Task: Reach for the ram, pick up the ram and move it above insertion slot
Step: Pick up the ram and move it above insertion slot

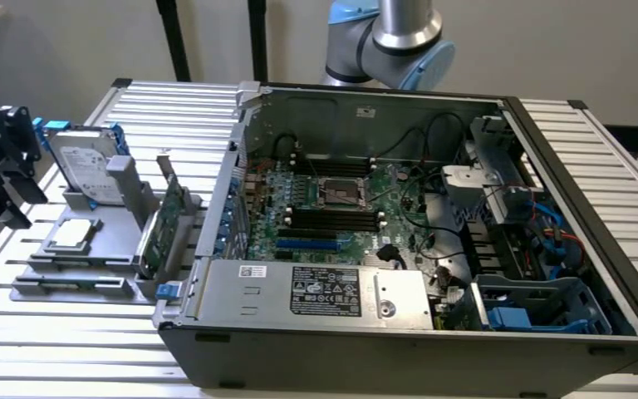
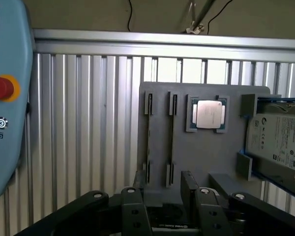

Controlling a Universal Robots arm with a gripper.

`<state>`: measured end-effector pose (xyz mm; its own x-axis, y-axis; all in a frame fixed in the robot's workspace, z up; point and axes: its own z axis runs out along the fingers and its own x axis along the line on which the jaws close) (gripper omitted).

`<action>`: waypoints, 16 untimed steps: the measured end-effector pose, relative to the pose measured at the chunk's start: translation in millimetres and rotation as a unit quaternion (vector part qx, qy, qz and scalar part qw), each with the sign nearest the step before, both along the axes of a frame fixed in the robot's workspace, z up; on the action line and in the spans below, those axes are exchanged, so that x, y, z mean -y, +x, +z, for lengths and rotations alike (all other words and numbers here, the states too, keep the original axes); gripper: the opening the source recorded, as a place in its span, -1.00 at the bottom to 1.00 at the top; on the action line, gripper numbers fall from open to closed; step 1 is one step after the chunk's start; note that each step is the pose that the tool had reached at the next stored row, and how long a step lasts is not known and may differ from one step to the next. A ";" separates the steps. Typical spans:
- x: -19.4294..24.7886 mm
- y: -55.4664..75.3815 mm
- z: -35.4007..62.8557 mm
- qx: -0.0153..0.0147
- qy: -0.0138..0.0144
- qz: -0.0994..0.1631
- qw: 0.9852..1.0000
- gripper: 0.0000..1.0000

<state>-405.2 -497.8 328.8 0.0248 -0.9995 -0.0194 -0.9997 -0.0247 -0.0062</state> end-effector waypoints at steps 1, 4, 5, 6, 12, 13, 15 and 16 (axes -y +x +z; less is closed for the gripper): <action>0.0 0.0 -1.8 0.000 0.000 0.000 1.000 -0.15; 0.0 0.0 -7.4 0.000 0.000 0.000 1.000 -0.15; 0.0 0.0 -9.2 0.000 0.000 0.000 1.000 -0.15; 0.0 0.0 -11.0 0.000 0.000 0.000 1.000 -0.15; 0.0 0.0 -21.8 0.000 0.000 0.000 1.000 -0.15; 0.0 0.0 -23.7 0.000 0.000 0.000 1.000 -0.15; 0.0 0.0 -27.2 0.000 0.000 0.000 1.000 -0.15; 0.0 0.0 -29.1 0.000 0.000 0.000 1.000 -0.15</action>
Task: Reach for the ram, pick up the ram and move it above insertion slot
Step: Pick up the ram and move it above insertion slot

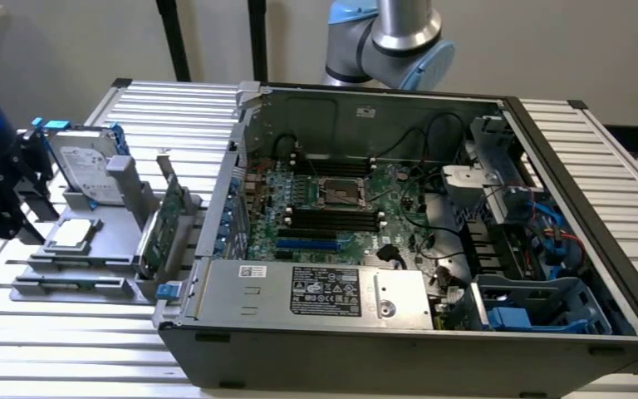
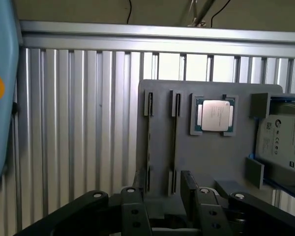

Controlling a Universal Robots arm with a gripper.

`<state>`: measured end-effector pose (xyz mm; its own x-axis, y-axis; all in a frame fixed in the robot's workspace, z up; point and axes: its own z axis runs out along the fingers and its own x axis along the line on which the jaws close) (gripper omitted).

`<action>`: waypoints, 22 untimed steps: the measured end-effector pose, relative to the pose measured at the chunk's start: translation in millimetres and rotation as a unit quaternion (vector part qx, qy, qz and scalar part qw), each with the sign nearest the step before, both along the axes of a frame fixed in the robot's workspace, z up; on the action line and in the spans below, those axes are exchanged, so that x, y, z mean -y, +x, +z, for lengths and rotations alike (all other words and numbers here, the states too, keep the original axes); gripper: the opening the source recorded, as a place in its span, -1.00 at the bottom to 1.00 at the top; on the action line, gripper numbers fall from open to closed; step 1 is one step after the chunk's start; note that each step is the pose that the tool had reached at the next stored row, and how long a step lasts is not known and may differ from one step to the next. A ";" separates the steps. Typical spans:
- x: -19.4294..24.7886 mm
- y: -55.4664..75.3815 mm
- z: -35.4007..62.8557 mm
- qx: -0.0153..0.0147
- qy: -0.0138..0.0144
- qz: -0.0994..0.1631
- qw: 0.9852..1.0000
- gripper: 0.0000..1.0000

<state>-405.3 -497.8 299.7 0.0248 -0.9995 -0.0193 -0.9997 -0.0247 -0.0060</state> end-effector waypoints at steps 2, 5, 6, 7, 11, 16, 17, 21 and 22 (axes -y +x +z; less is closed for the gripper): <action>0.0 0.0 -3.7 0.000 0.000 0.000 1.000 -0.15; 0.0 0.0 -9.1 0.000 0.000 0.000 1.000 -0.15; 0.0 0.0 -10.9 0.000 0.000 0.000 1.000 -0.15; 0.0 0.0 -12.7 0.000 0.000 0.000 1.000 -0.15; 0.0 0.0 -20.0 0.000 0.000 0.000 1.000 -0.15; 0.0 0.0 -29.2 0.000 0.000 0.000 1.000 -0.15; 0.0 0.0 -30.9 0.000 0.000 0.000 1.000 -0.15; 0.0 0.0 -38.3 0.000 0.000 0.000 1.000 -0.15; 0.0 0.0 -40.1 0.000 0.000 0.000 1.000 -0.15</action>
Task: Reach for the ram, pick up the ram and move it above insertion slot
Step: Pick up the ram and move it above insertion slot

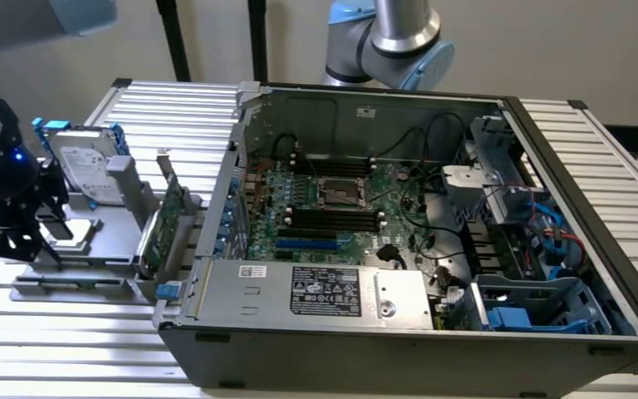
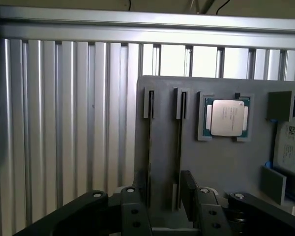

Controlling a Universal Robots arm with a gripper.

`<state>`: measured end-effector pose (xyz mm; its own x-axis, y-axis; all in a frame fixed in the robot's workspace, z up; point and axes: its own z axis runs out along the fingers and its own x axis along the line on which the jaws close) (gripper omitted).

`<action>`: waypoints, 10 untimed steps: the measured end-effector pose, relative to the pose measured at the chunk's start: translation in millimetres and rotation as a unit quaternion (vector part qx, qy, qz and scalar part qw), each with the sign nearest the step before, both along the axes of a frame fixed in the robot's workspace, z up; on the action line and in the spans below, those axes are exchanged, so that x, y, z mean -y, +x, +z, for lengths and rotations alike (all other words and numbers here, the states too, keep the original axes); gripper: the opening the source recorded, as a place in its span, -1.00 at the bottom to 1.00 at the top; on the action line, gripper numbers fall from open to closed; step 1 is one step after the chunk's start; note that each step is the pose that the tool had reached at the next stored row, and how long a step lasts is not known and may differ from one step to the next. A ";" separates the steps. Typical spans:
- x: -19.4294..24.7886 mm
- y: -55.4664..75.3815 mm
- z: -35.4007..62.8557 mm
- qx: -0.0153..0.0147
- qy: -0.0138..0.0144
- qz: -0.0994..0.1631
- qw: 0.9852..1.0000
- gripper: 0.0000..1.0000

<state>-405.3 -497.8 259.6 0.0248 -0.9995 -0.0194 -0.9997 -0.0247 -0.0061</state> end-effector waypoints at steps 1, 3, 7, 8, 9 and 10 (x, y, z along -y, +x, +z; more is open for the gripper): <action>0.0 0.0 -1.8 0.000 0.000 0.000 1.000 -0.15; 0.1 0.0 -5.4 0.000 0.000 0.000 1.000 -0.15; 0.9 0.0 -12.8 0.000 0.000 -0.002 1.000 -0.15; 1.2 -0.1 -14.5 0.000 0.000 -0.003 1.000 -0.15; 1.5 -0.1 -16.3 0.000 0.000 -0.004 1.000 -0.15; 1.9 0.0 -18.1 0.000 0.000 -0.004 1.000 -0.15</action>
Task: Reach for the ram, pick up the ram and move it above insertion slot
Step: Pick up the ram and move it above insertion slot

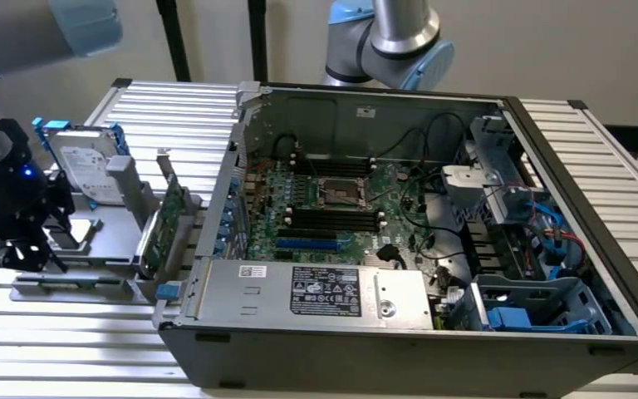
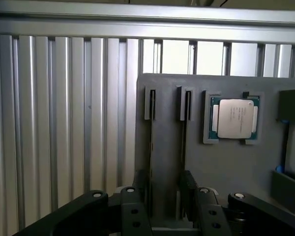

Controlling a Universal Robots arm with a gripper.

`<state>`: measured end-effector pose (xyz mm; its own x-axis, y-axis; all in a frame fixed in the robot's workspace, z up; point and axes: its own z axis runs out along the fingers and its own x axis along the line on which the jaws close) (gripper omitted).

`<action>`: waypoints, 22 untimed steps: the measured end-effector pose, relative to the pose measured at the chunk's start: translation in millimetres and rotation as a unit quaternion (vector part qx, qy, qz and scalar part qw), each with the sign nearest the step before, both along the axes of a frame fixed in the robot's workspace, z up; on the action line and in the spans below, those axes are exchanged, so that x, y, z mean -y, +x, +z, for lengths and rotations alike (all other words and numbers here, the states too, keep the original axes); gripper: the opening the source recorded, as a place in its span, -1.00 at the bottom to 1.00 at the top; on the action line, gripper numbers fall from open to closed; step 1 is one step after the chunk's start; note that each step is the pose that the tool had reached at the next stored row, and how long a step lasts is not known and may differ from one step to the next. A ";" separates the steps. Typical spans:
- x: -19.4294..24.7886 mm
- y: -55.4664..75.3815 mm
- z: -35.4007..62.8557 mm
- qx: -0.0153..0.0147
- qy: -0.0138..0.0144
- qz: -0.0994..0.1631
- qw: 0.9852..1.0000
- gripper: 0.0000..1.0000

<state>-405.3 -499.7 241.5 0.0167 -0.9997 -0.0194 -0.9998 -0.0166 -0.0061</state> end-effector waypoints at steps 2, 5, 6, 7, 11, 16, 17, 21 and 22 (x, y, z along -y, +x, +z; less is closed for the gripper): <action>0.9 0.0 -3.7 0.000 0.000 -0.001 1.000 -0.15; 2.4 0.0 -9.1 0.000 0.000 -0.001 1.000 -0.15; 2.9 0.0 -10.9 0.000 0.000 -0.002 1.000 -0.15; 3.4 -0.1 -12.6 0.000 0.000 -0.002 1.000 -0.15; 5.6 0.0 -20.0 0.000 0.000 -0.002 1.000 -0.15; 8.6 0.3 -29.2 0.000 0.000 -0.003 1.000 -0.15; 8.8 0.7 -31.0 0.000 0.000 -0.003 1.000 -0.15; 8.9 2.0 -38.1 0.000 0.000 -0.004 1.000 -0.15; 8.9 2.0 -39.6 -0.001 0.000 -0.004 1.000 -0.15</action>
